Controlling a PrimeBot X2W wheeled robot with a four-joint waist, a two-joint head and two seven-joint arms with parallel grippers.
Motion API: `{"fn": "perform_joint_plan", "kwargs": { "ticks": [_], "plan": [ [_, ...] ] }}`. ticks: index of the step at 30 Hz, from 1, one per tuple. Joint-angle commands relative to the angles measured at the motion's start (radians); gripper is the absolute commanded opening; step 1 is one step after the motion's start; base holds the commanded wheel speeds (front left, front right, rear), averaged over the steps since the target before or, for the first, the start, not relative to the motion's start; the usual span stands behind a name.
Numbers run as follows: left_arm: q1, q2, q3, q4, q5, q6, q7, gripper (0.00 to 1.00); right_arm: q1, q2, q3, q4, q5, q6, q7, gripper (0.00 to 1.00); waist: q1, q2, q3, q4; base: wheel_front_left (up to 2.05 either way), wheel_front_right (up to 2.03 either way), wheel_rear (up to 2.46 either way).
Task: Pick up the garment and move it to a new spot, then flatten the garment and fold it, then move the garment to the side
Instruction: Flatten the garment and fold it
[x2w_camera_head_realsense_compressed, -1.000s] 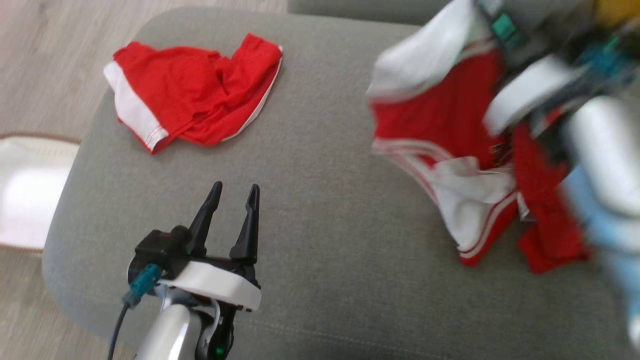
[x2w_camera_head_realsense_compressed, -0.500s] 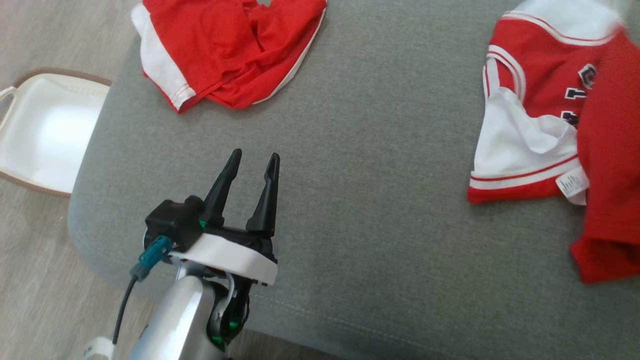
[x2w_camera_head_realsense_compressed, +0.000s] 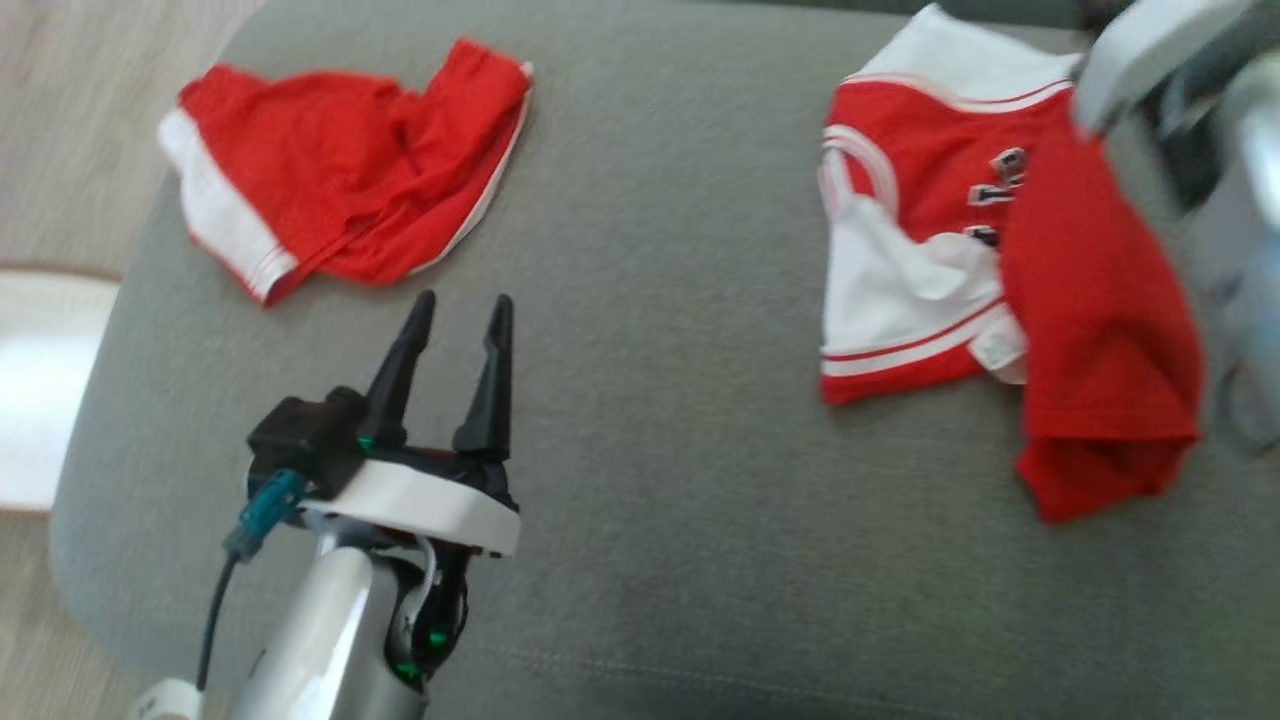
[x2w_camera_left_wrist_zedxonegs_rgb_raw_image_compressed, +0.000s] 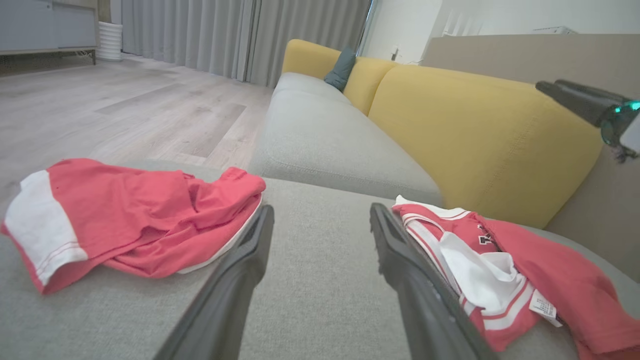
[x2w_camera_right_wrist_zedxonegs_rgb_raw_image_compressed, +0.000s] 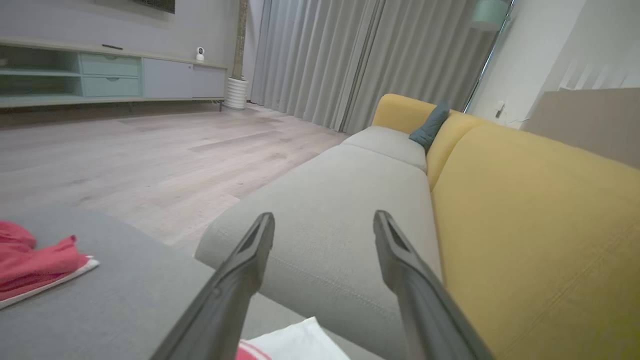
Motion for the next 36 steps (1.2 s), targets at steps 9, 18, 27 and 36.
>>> {"fn": "perform_joint_plan", "kwargs": {
  "ticks": [9,18,27,36],
  "plan": [
    [0.034,0.006,0.091,-0.061,0.024,0.005,-0.012,1.0,0.34,0.1,-0.072,-0.284,0.04,-0.001,-0.056,1.0,0.0,0.0,-0.145,-0.153,0.0,0.0,0.0],
    [0.073,0.006,0.101,-0.091,0.026,0.012,-0.012,1.0,0.746,0.184,-0.256,-0.642,-0.126,-0.001,-0.057,1.0,0.0,0.0,-0.179,-0.204,0.0,0.0,0.0],
    [0.13,0.006,0.091,-0.094,0.03,0.009,-0.012,1.0,1.036,0.265,-0.375,-0.809,-0.26,-0.001,-0.056,1.0,0.0,0.0,-0.183,-0.239,0.0,0.0,0.0],
    [0.116,0.006,0.071,-0.084,0.029,0.0,-0.012,1.0,1.008,0.27,-0.419,-0.77,-0.388,-0.001,-0.01,1.0,0.0,0.0,-0.153,-0.212,0.0,0.0,0.0]
  ]
}}
